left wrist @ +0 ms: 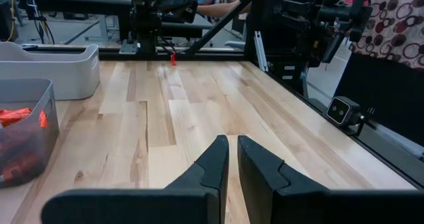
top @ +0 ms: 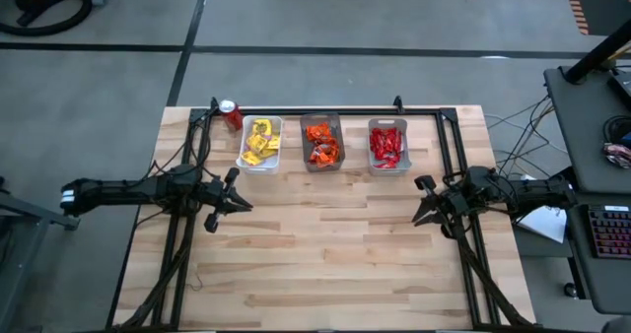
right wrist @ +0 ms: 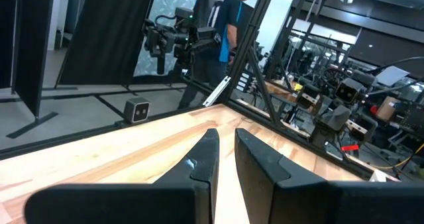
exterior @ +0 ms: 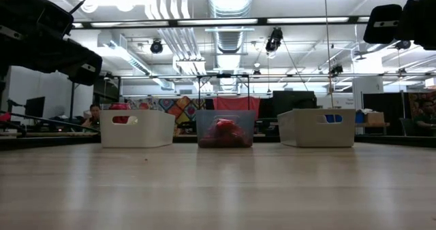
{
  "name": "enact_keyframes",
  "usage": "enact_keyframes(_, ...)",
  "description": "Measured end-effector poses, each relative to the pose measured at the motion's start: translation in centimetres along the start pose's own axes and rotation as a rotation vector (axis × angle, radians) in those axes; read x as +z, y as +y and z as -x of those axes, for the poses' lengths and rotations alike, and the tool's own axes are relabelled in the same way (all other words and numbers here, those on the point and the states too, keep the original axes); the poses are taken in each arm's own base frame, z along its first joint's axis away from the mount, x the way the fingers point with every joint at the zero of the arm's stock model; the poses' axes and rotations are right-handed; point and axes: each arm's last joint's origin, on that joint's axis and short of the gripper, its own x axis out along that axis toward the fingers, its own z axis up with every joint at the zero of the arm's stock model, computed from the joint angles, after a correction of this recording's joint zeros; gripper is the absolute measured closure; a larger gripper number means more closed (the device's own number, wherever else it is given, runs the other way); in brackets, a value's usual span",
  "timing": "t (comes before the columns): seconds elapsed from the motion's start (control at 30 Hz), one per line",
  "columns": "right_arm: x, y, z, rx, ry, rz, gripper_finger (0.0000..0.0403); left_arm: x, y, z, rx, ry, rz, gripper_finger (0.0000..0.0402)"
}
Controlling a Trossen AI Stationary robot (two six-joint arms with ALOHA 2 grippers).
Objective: Sort candy
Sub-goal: Return to Home Position
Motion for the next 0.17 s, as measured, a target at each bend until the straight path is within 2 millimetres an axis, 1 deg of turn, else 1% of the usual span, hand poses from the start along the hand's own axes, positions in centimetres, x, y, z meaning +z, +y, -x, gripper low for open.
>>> enact_keyframes(0.17, 0.01, 0.0, 0.0, 0.0, -0.001, 0.001, 0.036, 0.0, 0.0, 0.0, 0.0, 0.0, 0.0, 0.0384)
